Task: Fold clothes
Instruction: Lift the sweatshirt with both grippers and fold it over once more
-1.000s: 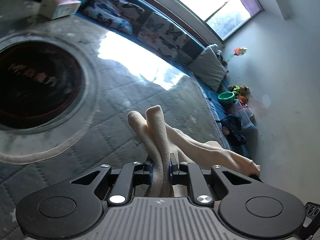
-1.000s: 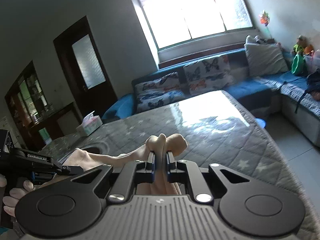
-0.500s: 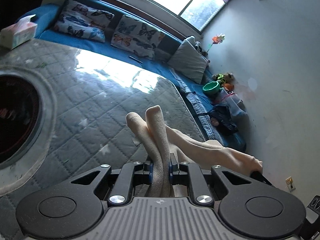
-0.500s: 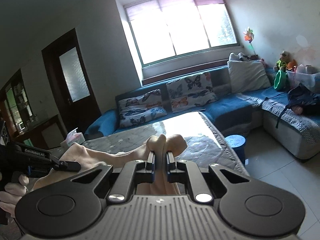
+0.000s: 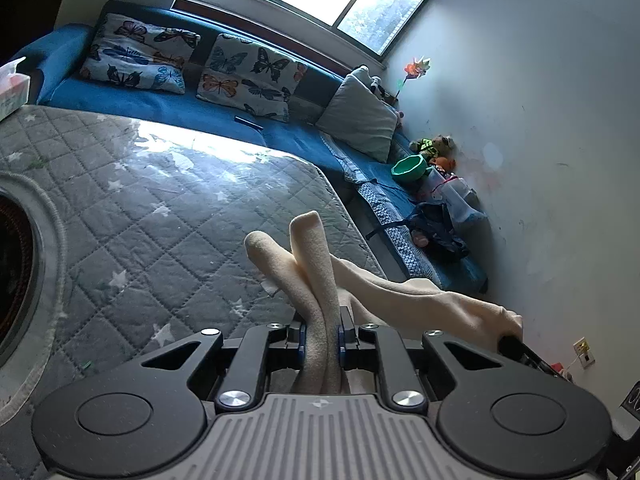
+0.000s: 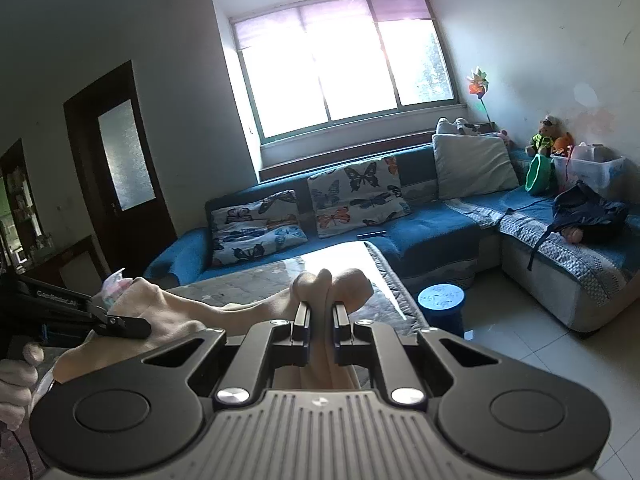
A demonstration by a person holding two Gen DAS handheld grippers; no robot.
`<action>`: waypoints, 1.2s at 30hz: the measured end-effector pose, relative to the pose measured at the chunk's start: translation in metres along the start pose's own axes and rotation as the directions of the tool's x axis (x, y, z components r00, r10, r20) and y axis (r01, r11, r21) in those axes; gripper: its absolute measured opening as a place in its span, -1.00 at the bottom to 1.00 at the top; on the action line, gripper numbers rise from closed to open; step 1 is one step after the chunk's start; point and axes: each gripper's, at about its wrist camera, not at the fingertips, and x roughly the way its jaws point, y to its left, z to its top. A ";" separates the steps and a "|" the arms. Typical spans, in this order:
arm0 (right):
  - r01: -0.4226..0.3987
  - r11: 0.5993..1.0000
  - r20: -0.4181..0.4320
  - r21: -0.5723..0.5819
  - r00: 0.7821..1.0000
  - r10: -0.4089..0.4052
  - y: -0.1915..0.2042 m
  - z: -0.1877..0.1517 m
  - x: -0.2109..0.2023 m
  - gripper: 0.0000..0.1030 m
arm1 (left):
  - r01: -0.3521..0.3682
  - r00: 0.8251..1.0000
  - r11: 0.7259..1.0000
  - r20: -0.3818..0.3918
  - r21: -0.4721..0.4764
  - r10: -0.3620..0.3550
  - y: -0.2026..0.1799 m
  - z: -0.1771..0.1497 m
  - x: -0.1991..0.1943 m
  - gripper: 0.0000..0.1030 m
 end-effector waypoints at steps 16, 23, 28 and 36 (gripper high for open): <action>0.024 1.000 -0.027 0.019 0.999 -0.023 -0.012 -0.005 0.023 -0.82 | -0.032 0.999 0.999 -0.040 -0.011 0.032 -0.003 -0.004 0.029 -0.70; 0.031 0.999 -0.055 0.027 0.998 -0.029 -0.015 -0.010 0.033 -0.82 | -0.045 0.997 0.999 -0.061 -0.023 0.044 0.000 -0.008 0.038 -0.70; 0.035 0.999 -0.079 0.024 0.996 -0.033 -0.018 -0.014 0.042 -0.82 | -0.058 0.995 0.998 -0.080 -0.034 0.056 0.005 -0.013 0.045 -0.70; 0.043 0.999 -0.123 0.020 0.992 -0.040 -0.020 -0.025 0.055 -0.82 | -0.082 0.991 0.995 -0.114 -0.054 0.075 0.014 -0.021 0.057 -0.70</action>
